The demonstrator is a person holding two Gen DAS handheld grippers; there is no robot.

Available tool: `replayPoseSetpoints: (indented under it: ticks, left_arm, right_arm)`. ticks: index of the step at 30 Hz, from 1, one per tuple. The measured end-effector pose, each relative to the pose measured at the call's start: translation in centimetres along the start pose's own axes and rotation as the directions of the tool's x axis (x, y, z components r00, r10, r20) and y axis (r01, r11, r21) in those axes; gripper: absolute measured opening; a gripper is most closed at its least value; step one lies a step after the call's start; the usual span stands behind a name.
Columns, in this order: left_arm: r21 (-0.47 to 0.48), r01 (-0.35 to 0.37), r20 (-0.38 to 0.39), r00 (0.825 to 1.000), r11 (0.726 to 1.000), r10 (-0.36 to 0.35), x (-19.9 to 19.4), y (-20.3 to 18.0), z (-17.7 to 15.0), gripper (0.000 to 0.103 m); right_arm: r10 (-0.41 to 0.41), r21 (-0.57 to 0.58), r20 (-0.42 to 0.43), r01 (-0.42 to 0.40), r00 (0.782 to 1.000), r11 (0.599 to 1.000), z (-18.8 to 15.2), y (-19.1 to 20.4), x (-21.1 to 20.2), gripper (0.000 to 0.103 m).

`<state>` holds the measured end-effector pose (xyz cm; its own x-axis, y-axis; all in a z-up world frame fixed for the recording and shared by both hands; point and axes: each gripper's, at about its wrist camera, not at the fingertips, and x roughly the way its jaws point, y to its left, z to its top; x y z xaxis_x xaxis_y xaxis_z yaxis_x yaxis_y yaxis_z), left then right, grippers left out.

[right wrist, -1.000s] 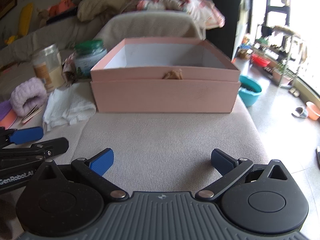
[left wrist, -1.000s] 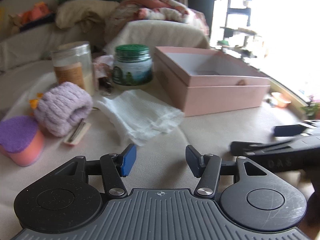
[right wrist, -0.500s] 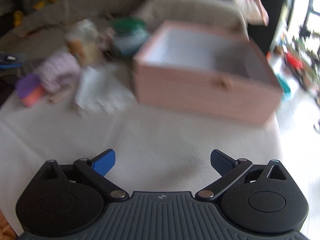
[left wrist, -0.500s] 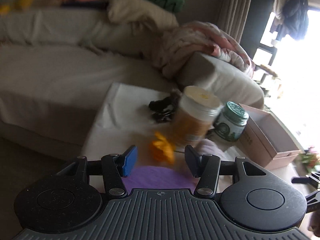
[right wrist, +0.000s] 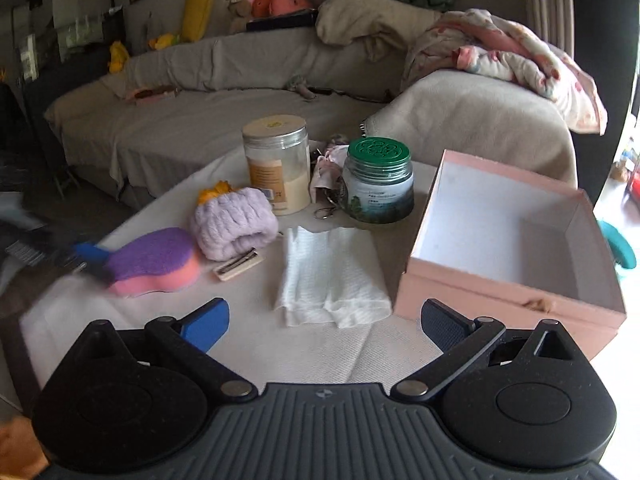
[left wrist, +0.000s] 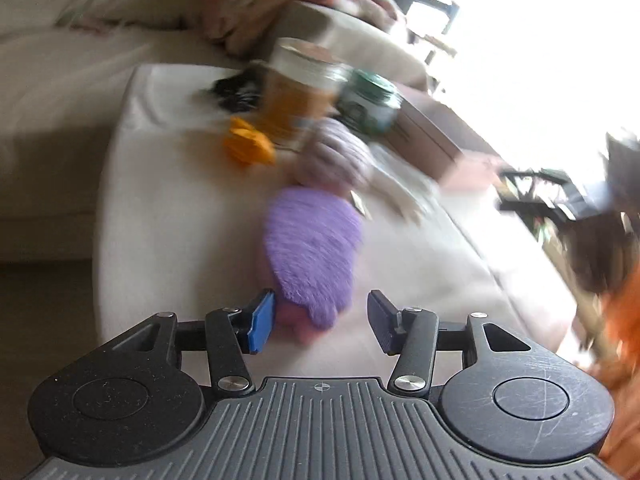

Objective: Organize soft objects
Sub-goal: 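Reach to the lavender fuzzy wristband and grasp it with the left tool, then grasp the purple-and-pink sponge with the right tool while the left tool holds the wristband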

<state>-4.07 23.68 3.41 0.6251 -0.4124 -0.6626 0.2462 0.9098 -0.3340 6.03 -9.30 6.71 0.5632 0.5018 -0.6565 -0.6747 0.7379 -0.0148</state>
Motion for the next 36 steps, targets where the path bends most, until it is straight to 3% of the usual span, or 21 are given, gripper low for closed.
replayPoseSetpoints:
  ticks: [2, 5, 9, 12, 15, 19, 22, 25, 28, 30, 32, 36]
  left_arm:
    - [0.073, -0.078, 0.039, 0.996, 0.994, 0.076, -1.0, -2.0, 0.1, 0.055]
    - [0.168, -0.204, 0.14, 0.973, 0.964, 0.182, -1.3, -4.7, 2.2, 0.055]
    - [0.196, -0.188, 0.184, 0.971, 0.962, 0.153, 2.3, -6.2, 6.5, 0.055]
    - [0.204, -0.176, 0.154, 0.977, 0.963, 0.146, 6.3, -6.7, 9.1, 0.056]
    - [0.25, -0.263, 0.09, 0.965, 0.932, 0.248, 10.7, -6.7, 10.6, 0.054]
    - [0.205, -0.198, -0.021, 0.978, 0.959, 0.206, 13.0, -5.8, 10.5, 0.056]
    - [0.226, -0.222, -0.013, 0.973, 0.949, 0.231, 13.0, -5.8, 10.0, 0.054]
    - [0.228, -0.204, 0.023, 0.979, 0.952, 0.204, 11.6, -5.8, 9.5, 0.046]
    - [0.119, -0.175, 0.092, 0.982, 0.977, 0.164, 7.7, -5.0, 9.7, 0.045]
    - [0.056, -0.193, 0.181, 0.967, 0.98, 0.18, 4.0, -4.1, 9.2, 0.045]
    - [-0.008, -0.241, 0.254, 0.938, 0.971, 0.235, 0.5, -3.1, 8.2, 0.045]
    - [-0.165, -0.303, 0.284, 0.897, 0.939, 0.339, -3.8, -0.3, 5.2, 0.045]
  right_arm:
    - [-0.003, -0.021, -0.015, 0.003, 1.0, 1.0, 0.1, 0.3, 0.9, 0.102]
    - [0.011, -0.025, -0.017, -0.011, 1.0, 1.0, 0.3, 1.3, 1.9, 0.102]
    - [0.036, -0.021, 0.003, -0.036, 0.999, 0.999, 0.0, 2.5, 2.0, 0.102]
    - [0.029, -0.055, 0.008, -0.028, 1.0, 0.998, -0.9, 3.3, 1.3, 0.102]
    - [0.018, -0.093, 0.023, -0.016, 1.0, 0.996, -2.0, 3.5, 0.3, 0.102]
    - [0.036, -0.097, 0.007, -0.035, 0.999, 0.995, -2.8, 3.1, 0.4, 0.102]
    - [0.061, -0.076, 0.001, -0.061, 0.998, 0.995, -2.7, 3.3, 1.0, 0.102]
    - [0.099, -0.059, 0.002, -0.099, 0.995, 0.993, -2.0, 4.5, 1.4, 0.102]
    - [0.162, -0.06, 0.024, -0.161, 0.986, 0.985, -1.1, 6.7, 1.5, 0.102]
    - [0.214, -0.087, 0.047, -0.21, 0.976, 0.974, -0.5, 8.6, 1.8, 0.102]
    - [0.251, -0.133, 0.05, -0.243, 0.967, 0.961, 0.0, 10.6, 2.5, 0.102]
    - [0.204, -0.103, 0.004, -0.202, 0.979, 0.974, 1.2, 13.8, 5.0, 0.102]
